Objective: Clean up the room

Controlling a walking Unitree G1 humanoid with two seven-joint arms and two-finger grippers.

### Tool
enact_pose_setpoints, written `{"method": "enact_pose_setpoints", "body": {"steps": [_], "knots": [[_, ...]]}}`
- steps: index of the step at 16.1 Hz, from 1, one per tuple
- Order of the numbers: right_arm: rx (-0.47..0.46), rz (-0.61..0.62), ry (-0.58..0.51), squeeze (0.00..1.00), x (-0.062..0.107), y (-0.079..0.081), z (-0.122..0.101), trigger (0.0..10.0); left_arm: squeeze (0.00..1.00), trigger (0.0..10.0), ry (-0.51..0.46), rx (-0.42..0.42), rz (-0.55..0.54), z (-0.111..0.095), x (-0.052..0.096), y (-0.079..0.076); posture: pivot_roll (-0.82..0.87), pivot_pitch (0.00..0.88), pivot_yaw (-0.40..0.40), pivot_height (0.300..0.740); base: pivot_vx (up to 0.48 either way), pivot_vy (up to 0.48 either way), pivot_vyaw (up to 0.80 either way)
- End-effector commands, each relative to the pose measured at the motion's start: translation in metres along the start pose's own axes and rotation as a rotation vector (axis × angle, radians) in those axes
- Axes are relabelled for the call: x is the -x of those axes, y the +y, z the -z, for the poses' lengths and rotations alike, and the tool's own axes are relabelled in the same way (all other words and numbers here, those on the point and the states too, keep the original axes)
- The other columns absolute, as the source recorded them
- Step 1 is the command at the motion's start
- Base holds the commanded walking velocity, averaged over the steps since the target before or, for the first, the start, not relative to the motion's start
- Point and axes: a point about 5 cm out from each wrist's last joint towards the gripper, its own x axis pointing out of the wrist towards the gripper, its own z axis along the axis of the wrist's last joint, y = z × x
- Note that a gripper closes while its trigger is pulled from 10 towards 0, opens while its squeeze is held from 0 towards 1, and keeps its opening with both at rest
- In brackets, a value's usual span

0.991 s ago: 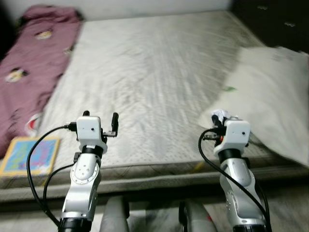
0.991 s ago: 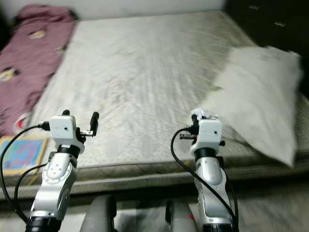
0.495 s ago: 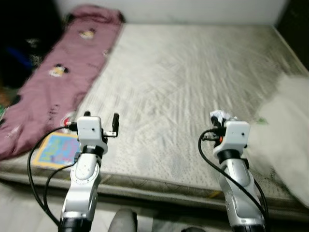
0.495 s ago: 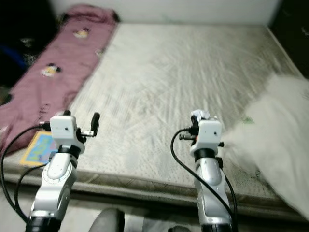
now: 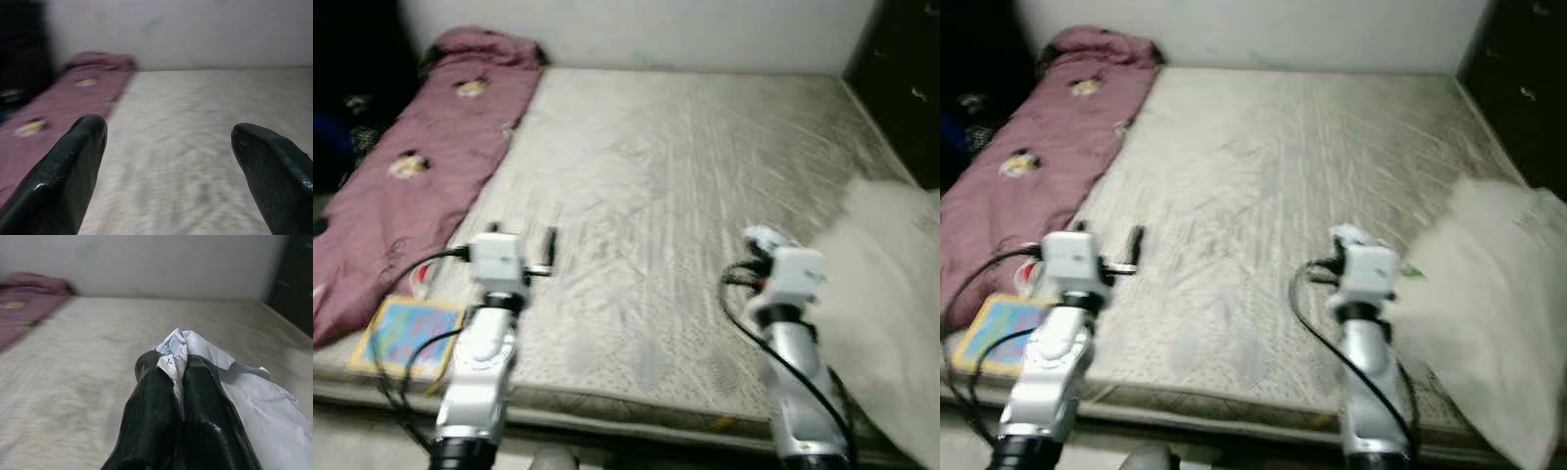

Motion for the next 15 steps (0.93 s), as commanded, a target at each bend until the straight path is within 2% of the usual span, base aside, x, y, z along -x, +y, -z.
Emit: {"method": "enact_pose_setpoints", "body": {"steps": [1,5,7,9,10,12,14,15], "knots": [[0.009,0.008,0.017,0.0,0.001,-0.002,0.003,10.0,0.0,10.0,0.026,-0.018,-0.008,0.004,0.001,0.0,0.01,0.0,0.043,0.74,0.0,0.0,0.0],[0.008,-0.022,0.01,0.0,0.002,0.001,0.004,10.0,0.0,10.0,-0.023,-0.055,0.06,-0.001,0.002,-0.005,0.02,0.0,0.046,0.74,0.0,0.0,0.0],[0.021,0.016,0.026,0.0,-0.001,-0.002,0.006,10.0,0.0,10.0,-0.059,-0.069,0.076,-0.004,0.003,-0.006,0.02,0.0,0.05,0.74,0.0,0.0,0.0],[-0.006,0.022,0.029,0.0,-0.003,-0.001,0.006,10.0,0.0,10.0,-0.075,-0.037,0.087,-0.007,0.001,-0.004,0.03,0.0,0.055,0.74,0.0,0.0,0.0],[-0.036,0.053,0.046,0.0,-0.004,-0.001,0.007,10.0,0.0,10.0,-0.091,-0.051,0.099,-0.009,0.001,-0.004,0.03,0.0,0.053,0.74,0.0,0.0,0.0],[-0.036,0.068,0.11,0.0,-0.007,0.003,0.012,10.0,0.0,10.0,-0.081,-0.023,0.135,-0.006,0.003,-0.007,0.02,0.0,0.053,0.74,0.0,0.0,0.0],[0.056,0.034,0.1,0.0,-0.008,0.011,0.012,10.0,0.0,10.0,-0.03,-0.024,0.106,0.001,0.002,-0.011,0.02,0.0,0.051,0.74,0.0,0.0,0.0],[0.02,-0.006,0.09,0.0,-0.006,0.015,0.011,10.0,0.0,10.0,-0.026,-0.017,0.108,0.001,0.002,-0.012,0.02,0.0,0.05,0.74,0.0,0.0,0.0]]}}
